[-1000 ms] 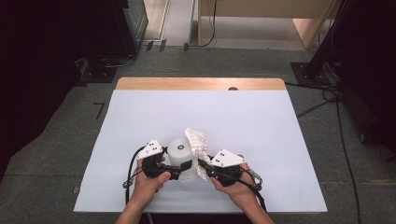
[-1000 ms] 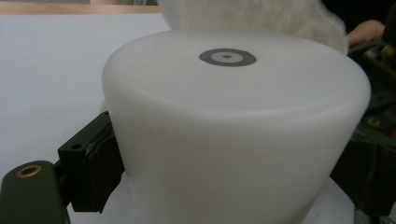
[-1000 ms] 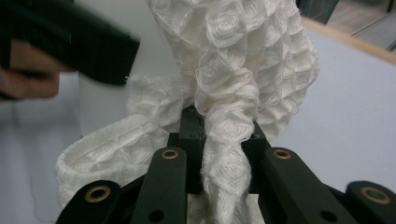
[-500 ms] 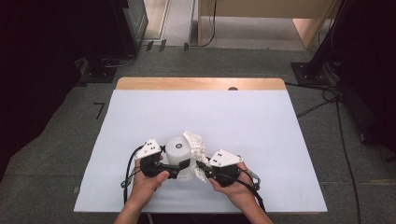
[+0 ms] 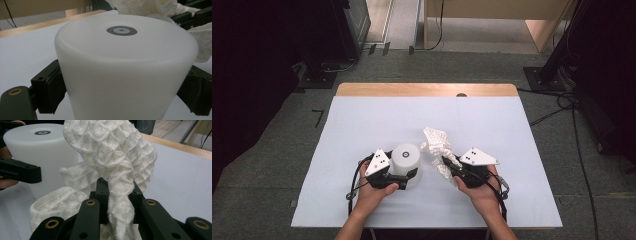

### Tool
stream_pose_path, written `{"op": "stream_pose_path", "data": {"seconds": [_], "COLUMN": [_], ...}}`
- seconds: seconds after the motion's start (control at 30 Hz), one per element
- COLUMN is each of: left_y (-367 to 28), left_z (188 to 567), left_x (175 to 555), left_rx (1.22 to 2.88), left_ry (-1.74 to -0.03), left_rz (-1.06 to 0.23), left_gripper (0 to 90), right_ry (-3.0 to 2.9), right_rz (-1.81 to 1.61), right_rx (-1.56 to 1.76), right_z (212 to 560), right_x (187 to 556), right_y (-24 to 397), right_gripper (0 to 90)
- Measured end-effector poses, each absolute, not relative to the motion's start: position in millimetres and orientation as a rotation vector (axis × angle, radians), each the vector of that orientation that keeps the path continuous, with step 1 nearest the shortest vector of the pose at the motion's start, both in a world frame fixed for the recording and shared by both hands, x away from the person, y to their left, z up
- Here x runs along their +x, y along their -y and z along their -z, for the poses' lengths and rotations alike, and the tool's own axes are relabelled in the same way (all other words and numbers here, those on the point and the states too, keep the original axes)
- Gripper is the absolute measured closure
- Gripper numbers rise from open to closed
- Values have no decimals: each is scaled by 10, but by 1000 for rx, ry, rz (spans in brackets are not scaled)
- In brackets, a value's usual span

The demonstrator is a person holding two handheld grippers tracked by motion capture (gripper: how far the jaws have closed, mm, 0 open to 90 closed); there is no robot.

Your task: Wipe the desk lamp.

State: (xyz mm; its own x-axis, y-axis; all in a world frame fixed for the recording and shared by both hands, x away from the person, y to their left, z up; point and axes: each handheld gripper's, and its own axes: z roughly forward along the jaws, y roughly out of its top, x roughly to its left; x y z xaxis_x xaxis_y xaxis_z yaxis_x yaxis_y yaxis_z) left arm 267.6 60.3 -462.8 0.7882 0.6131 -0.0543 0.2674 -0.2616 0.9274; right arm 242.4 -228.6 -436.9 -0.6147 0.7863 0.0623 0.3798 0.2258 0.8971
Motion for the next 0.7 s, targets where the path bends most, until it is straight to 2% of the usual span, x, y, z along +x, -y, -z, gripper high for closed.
{"op": "stream_pose_path", "data": {"seconds": [0.1, 0.37, 0.7], "left_y": [-587, -617, -484], "left_z": [4666, 4681, 4679], "left_x": [2662, 2590, 2438], "left_rx": [1878, 1885, 1824], "left_ry": [-663, -680, -860], "left_rz": [-432, -449, -548], "left_gripper": [84, 81, 77], "right_ry": [-2106, -2108, -2089], "right_rz": [-1344, -1350, -1330], "right_rx": [1068, 1066, 1057], "right_z": [4378, 4387, 4386], "right_x": [2423, 2421, 2441], "right_y": [2275, 2259, 2287], "right_gripper": [768, 773, 768]}}
